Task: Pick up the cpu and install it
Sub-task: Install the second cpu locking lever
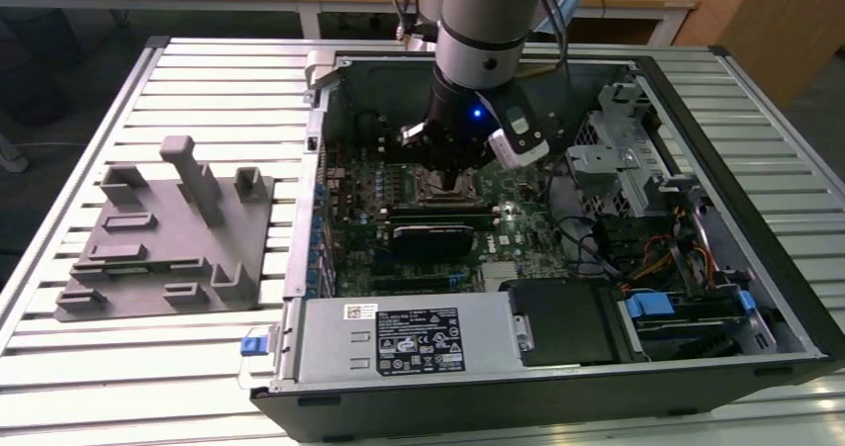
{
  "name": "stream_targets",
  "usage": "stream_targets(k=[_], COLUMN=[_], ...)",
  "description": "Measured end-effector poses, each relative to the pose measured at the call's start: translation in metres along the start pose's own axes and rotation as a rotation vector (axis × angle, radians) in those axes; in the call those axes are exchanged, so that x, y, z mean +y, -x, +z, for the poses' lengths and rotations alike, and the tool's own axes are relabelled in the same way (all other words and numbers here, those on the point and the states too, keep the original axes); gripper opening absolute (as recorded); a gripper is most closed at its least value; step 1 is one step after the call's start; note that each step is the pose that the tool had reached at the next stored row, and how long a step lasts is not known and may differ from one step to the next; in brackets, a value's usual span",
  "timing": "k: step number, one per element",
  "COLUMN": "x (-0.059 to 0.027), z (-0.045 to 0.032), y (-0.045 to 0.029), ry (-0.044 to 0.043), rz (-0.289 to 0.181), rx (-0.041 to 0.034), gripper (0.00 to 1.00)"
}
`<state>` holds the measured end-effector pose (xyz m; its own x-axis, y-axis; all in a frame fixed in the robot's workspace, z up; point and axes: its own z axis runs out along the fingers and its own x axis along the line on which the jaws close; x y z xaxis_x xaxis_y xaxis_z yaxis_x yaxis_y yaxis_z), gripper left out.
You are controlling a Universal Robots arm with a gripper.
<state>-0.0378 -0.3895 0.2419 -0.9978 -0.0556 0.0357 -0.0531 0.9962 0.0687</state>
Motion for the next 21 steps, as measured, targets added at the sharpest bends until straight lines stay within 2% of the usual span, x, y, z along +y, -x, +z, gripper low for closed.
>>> stream_targets(k=[8, 13, 21], x=[-0.0022, -0.0026, -0.0037], z=[0.0022, 0.0102, 0.0236], y=[-0.0151, -0.0187, -0.0188], ry=[0.0008, 0.0008, 0.0062], rz=[0.000, 0.000, 0.000], rx=[-0.0002, 0.0000, -0.0004], gripper=[0.11, 0.11, 0.11])
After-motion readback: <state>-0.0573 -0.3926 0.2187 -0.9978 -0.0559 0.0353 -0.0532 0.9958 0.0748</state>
